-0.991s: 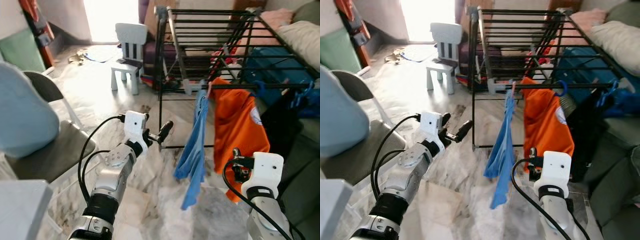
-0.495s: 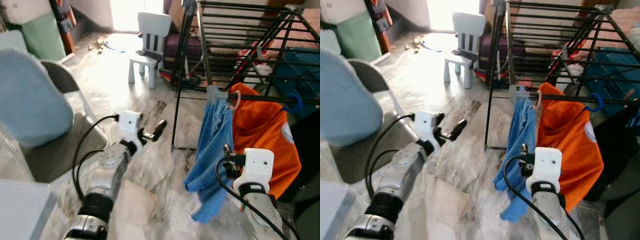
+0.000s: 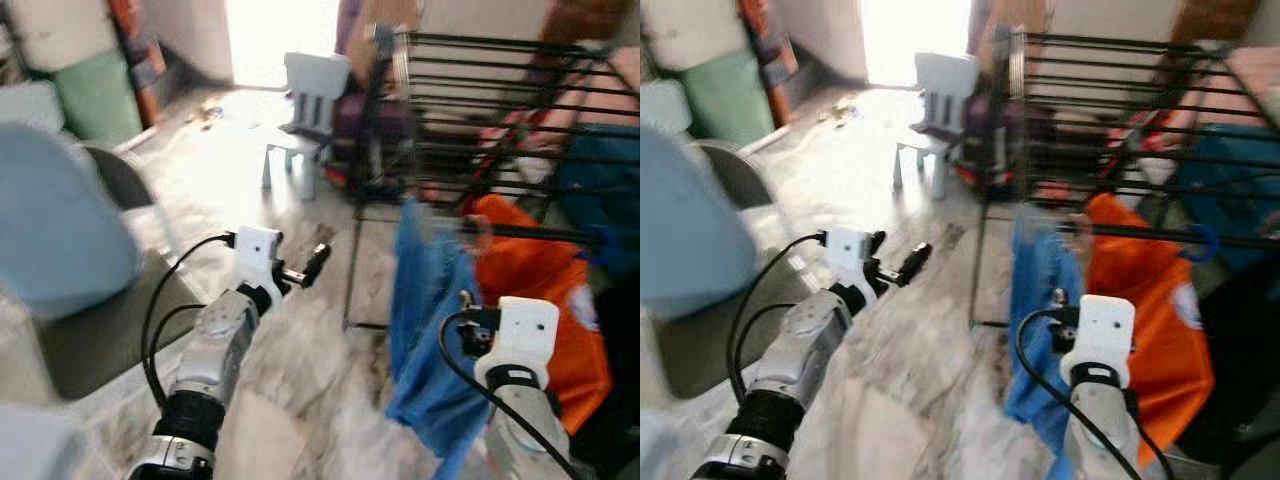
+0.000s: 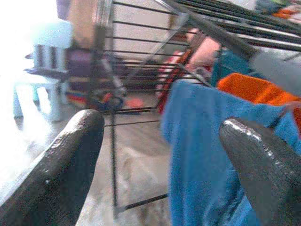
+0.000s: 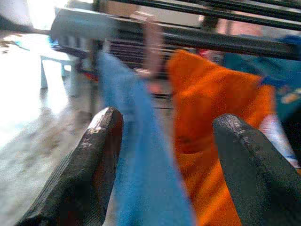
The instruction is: Hang hanger
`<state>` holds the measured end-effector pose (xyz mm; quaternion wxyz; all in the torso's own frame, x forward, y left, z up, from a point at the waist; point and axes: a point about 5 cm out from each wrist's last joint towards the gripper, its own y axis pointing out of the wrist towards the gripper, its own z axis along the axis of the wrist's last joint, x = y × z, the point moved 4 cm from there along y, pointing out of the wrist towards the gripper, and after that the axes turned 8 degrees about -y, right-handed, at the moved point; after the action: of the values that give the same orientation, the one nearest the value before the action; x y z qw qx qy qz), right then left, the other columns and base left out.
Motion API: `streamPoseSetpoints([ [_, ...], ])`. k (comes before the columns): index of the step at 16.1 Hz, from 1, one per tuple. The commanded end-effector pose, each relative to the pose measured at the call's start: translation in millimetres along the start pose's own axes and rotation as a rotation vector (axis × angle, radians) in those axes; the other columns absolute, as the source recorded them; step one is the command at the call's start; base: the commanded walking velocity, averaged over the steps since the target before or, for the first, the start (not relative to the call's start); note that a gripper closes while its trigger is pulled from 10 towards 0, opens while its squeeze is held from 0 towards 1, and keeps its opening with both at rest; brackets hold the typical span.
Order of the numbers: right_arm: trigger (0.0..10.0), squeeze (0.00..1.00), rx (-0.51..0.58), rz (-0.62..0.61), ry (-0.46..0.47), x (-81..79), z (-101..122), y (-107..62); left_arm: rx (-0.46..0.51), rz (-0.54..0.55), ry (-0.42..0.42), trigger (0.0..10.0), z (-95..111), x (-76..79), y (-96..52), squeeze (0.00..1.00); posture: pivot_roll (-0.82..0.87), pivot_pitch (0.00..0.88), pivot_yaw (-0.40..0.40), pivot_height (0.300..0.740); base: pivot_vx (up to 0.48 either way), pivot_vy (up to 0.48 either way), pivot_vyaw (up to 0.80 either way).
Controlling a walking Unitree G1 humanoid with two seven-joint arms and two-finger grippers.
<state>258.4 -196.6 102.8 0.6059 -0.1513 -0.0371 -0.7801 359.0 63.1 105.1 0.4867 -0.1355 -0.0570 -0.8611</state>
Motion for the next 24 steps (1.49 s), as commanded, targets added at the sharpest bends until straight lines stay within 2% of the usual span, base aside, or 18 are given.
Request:
streamPoseSetpoints([
  [1, 10.0, 0.00, -0.019, -0.024, -0.039, 4.2, -3.4, 3.1, -0.011, -0.017, 0.024, 10.0, 2.9, 3.9, 3.8, 0.00, -0.05, 0.000, -0.023, 0.740, 0.000, 0.000, 0.00],
  [3, 10.0, 0.00, -0.002, -0.045, -0.099, 6.1, -1.3, 6.8, -0.029, -0.029, 0.033, 10.0, 1.3, 5.0, 4.6, 0.00, -0.05, 0.000, -0.020, 0.740, 0.000, 0.000, 0.00],
  [7, 10.0, 0.00, -0.041, -0.064, -0.116, 12.3, -6.2, 11.4, -0.057, -0.046, 0.044, 10.0, -1.8, 4.9, 1.5, 0.00, -0.06, 0.000, -0.025, 0.740, 0.000, 0.000, 0.00],
  [8, 10.0, 0.00, -0.098, -0.002, -0.136, 11.4, -17.1, 12.3, -0.068, -0.045, 0.038, 10.0, -3.9, 5.0, 0.5, 0.00, -0.06, 0.000, -0.031, 0.740, 0.000, 0.000, 0.00],
  [10, 10.0, 0.00, -0.142, 0.051, -0.147, 12.2, -25.9, 14.3, -0.075, -0.046, 0.028, 10.0, -4.5, 5.7, 0.7, 0.00, -0.06, 0.000, -0.034, 0.740, 0.000, 0.000, 0.00],
  [11, 10.0, 0.00, -0.185, 0.087, -0.143, 20.6, -35.2, 20.3, -0.090, -0.054, 0.020, 10.0, -5.2, 6.3, 1.4, 0.00, -0.05, 0.000, -0.040, 0.740, 0.000, 0.000, 0.00],
  [13, 10.0, 0.00, -0.201, 0.116, -0.150, 29.0, -39.9, 27.1, -0.105, -0.066, 0.016, 10.0, -5.7, 7.1, 1.9, 0.00, -0.05, 0.000, -0.042, 0.740, 0.000, 0.000, 0.00],
  [15, 10.0, 0.00, -0.213, 0.168, -0.212, 42.6, -46.2, 44.9, -0.135, -0.076, 0.028, 10.0, -6.8, 4.4, 0.2, 0.00, -0.03, 0.000, -0.049, 0.740, 0.000, 0.000, 0.00],
  [17, 10.0, 0.00, -0.226, 0.209, -0.233, 45.5, -49.9, 54.7, -0.142, -0.075, 0.032, 10.0, -7.0, 2.0, -1.6, 0.00, -0.02, 0.000, -0.051, 0.740, 0.000, 0.000, 0.00],
  [20, 10.0, 0.00, -0.235, 0.311, -0.181, 38.0, -51.6, 72.1, -0.155, -0.068, 0.034, 10.0, -6.9, -2.0, -5.1, 0.00, -0.01, 0.000, -0.048, 0.740, 0.000, 0.000, 0.00],
  [21, 10.0, 0.00, -0.224, 0.377, -0.163, 28.1, -50.4, 79.3, -0.164, -0.067, 0.038, 10.0, -7.8, -2.6, -6.9, 0.00, 0.00, 0.000, -0.043, 0.740, 0.000, 0.000, 0.00],
  [22, 10.0, 0.00, -0.224, 0.377, -0.163, 28.1, -50.4, 79.3, -0.164, -0.067, 0.038, 10.0, -7.8, -2.6, -6.9, 0.00, 0.00, 0.000, -0.043, 0.740, 0.000, 0.000, 0.00],
  [23, 10.0, 0.00, -0.212, 0.412, -0.150, 21.0, -49.8, 85.7, -0.171, -0.071, 0.043, 10.0, -8.1, -2.5, -7.9, 0.00, 0.01, 0.000, -0.041, 0.740, 0.000, 0.000, 0.00],
  [24, 9.6, 0.00, -0.202, 0.435, -0.125, 14.0, -49.2, 90.6, -0.176, -0.071, 0.047, 10.0, -7.7, -3.3, -8.2, 0.00, 0.01, 0.000, -0.039, 0.740, 0.000, 0.000, 0.00],
])
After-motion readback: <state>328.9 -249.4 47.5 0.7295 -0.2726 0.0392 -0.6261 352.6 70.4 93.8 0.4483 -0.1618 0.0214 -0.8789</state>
